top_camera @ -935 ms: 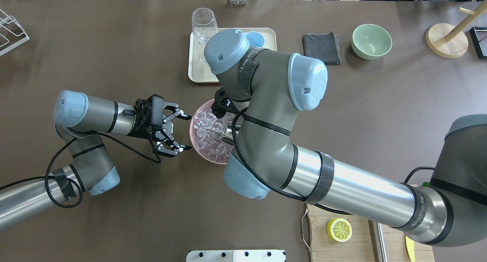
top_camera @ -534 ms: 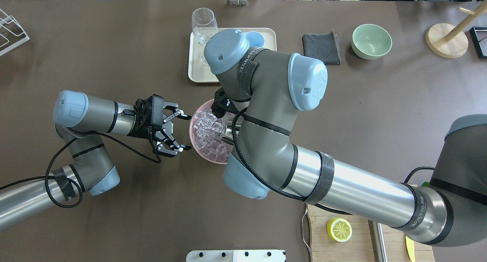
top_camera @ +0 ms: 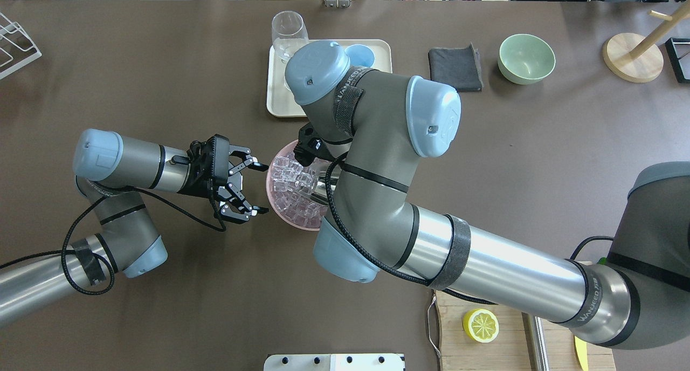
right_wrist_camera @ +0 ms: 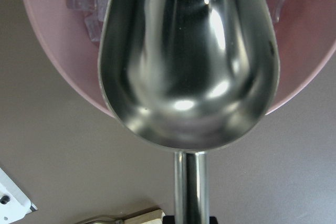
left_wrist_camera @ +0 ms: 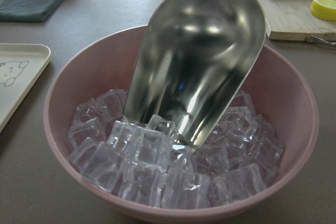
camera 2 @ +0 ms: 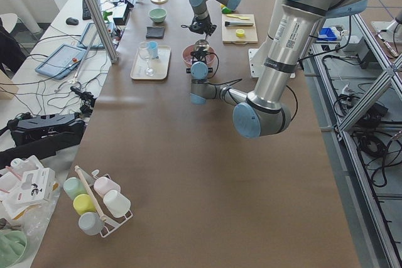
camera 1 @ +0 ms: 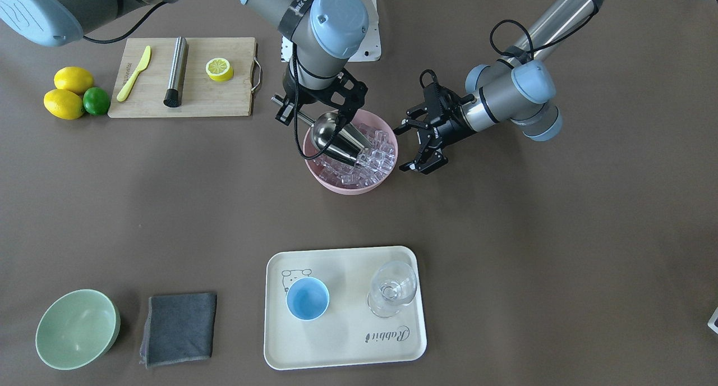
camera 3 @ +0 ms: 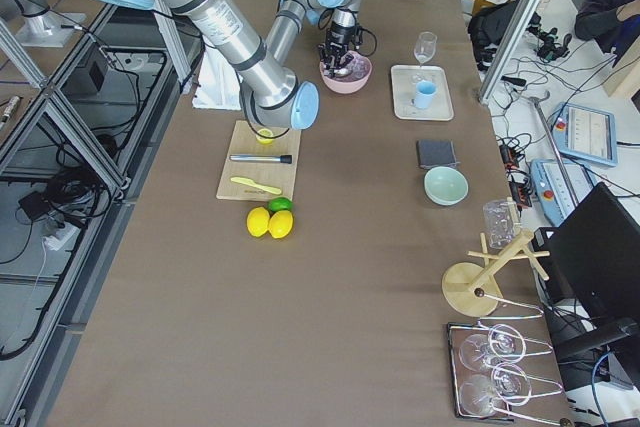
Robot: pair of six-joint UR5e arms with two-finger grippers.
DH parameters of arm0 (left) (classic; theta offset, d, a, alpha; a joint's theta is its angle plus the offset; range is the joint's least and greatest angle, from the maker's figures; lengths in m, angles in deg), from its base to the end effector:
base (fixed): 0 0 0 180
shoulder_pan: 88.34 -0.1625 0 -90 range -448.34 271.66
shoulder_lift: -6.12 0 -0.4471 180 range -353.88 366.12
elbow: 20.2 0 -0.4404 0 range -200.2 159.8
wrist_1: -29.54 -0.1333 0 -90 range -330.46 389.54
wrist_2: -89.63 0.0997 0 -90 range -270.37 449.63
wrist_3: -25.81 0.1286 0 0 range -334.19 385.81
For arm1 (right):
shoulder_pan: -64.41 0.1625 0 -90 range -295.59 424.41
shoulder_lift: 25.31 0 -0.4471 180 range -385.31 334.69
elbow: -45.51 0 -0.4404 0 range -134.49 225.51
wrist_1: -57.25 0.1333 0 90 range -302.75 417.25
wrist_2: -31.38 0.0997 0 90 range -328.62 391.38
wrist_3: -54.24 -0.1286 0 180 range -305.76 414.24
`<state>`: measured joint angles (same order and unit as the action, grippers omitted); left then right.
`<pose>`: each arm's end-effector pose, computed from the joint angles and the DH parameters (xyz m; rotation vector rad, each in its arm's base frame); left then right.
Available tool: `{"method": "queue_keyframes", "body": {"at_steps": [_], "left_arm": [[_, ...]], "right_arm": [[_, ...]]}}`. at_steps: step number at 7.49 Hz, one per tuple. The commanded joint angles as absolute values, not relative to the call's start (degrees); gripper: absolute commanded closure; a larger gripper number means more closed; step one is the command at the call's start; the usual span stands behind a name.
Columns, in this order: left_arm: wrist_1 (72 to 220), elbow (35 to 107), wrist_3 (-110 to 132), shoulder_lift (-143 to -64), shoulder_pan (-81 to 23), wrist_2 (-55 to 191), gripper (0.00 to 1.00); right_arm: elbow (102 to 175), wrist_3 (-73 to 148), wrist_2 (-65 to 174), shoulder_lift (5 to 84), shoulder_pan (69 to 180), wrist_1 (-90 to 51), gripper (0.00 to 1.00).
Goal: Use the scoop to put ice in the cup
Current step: 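Drag the scoop through the ice and tilt it up to collect cubes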
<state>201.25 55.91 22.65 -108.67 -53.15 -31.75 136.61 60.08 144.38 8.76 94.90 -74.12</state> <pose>0.5543 -0.4721 0.3805 1.2463 1.2039 1.1197 -0.5938 -0.4460 0.1306 0.0642 -0.5068 -1.1722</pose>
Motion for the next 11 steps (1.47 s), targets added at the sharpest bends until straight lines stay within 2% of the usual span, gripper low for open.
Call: {"method": "queue_keyframes", "body": {"at_steps": [1, 6, 11], "left_arm": [[201.2, 55.9, 22.6, -108.7, -53.2, -31.8, 0.02], [201.3, 56.4, 22.6, -108.6, -52.7, -32.0, 0.02], [201.5, 56.4, 22.4, -108.6, -52.7, -32.1, 0.02]], "right_arm": [[134.5, 60.0, 144.3, 8.7, 94.8, -71.2, 1.00], [136.6, 59.4, 144.4, 10.5, 94.8, -65.4, 1.00], [145.3, 57.4, 140.6, 16.4, 94.8, -60.6, 1.00]]}}
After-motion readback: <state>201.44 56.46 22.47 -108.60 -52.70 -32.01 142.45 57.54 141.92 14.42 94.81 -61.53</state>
